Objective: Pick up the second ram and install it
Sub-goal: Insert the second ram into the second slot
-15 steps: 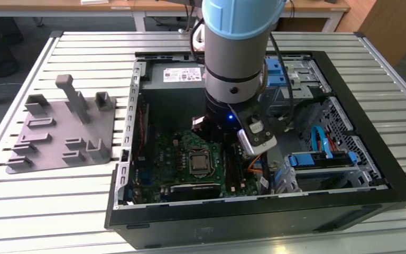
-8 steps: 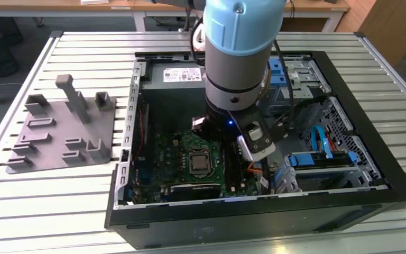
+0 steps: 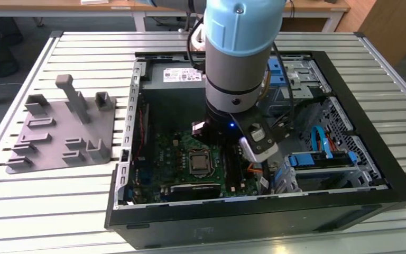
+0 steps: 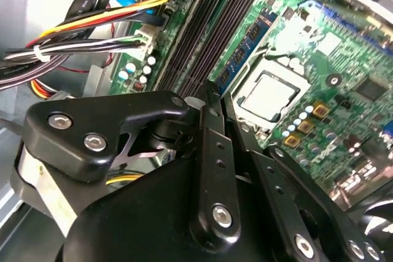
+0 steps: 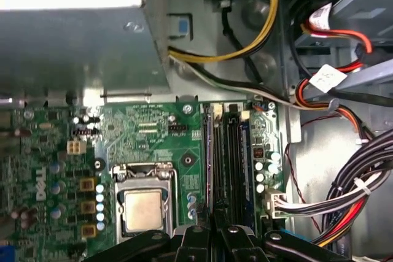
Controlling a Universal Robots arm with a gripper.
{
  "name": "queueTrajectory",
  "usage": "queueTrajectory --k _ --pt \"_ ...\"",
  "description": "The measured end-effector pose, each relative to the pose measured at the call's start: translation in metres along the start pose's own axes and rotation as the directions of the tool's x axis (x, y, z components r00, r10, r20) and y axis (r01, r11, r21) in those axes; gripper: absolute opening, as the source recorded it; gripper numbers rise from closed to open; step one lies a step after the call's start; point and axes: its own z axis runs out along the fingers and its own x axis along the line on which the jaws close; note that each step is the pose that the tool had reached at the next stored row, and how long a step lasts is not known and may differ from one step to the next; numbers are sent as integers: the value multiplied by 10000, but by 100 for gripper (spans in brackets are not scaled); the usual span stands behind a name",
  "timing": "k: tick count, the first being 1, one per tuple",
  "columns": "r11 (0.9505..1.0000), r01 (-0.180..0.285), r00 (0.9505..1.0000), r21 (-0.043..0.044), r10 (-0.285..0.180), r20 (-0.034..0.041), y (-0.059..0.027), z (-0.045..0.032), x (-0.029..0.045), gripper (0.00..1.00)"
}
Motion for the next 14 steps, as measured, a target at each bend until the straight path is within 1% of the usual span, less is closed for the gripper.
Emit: queueTrajectory --k 1,2,4,7,11,13,14 --pt "10000 41 10000 51 -41 0 0 6 -1 14" --pt "9999 67 10000 83 -67 -2 0 13 -5 14" --pt "9999 101 9999 117 -101 -5 0 31 -22 14" --pt "9997 128 9999 205 -128 -6 3 60 -41 14" --pt "9994 228 9997 241 -228 -12 3 67 -41 14" --pt "9991 312 9995 289 -311 -17 2 69 -42 14" --pt "9991 312 9995 294 -311 -18 2 69 -42 14"
